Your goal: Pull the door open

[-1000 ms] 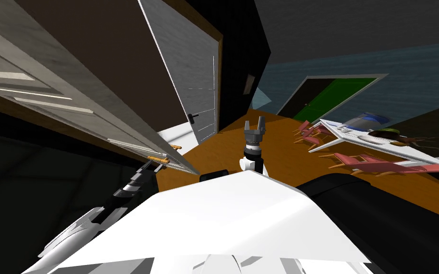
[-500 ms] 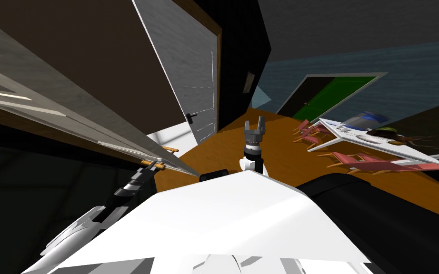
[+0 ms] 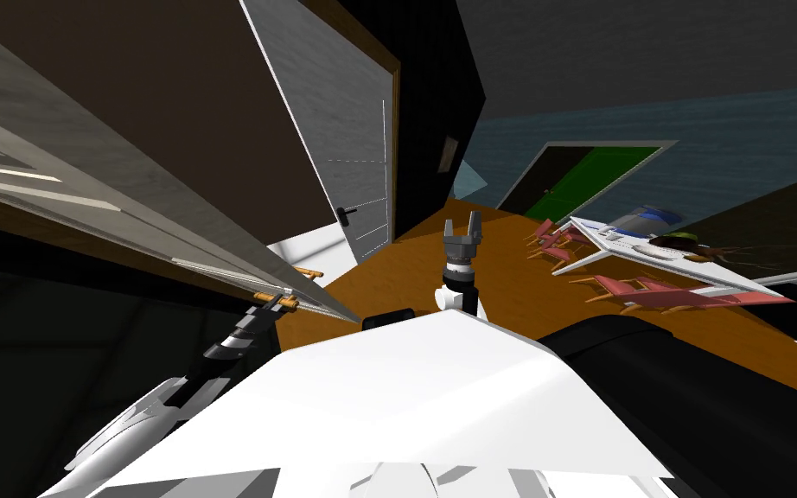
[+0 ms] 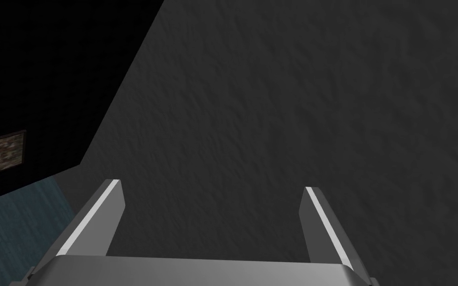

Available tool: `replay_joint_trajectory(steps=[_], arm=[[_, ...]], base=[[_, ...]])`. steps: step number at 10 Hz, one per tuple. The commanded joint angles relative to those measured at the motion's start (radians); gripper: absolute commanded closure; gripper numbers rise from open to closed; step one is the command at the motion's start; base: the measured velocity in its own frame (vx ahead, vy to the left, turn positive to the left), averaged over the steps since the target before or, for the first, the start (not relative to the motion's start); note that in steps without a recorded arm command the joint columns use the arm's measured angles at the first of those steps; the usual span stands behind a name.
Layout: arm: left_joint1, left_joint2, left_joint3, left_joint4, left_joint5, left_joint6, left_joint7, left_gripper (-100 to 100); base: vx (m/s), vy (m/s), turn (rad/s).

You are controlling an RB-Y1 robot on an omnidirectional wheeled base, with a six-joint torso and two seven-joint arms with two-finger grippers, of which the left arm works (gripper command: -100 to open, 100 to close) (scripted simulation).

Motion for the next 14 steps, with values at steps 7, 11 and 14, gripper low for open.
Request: replay_joint_trajectory(steps=[7, 11, 14], arm=[[-0.007, -0.019, -0.013, 0.053, -0.027, -0.107, -0.011, 100], [-0.006, -0.021, -0.015, 0.073, -0.034, -0.142, -0.014, 100], [-0.003, -0.021, -0.017, 0.097, -0.043, -0.187, -0.018, 100]], base=[[0.023, -0.029, -0.071], [0.001, -0.008, -0.043], [-0.008, 0.014, -0.053]])
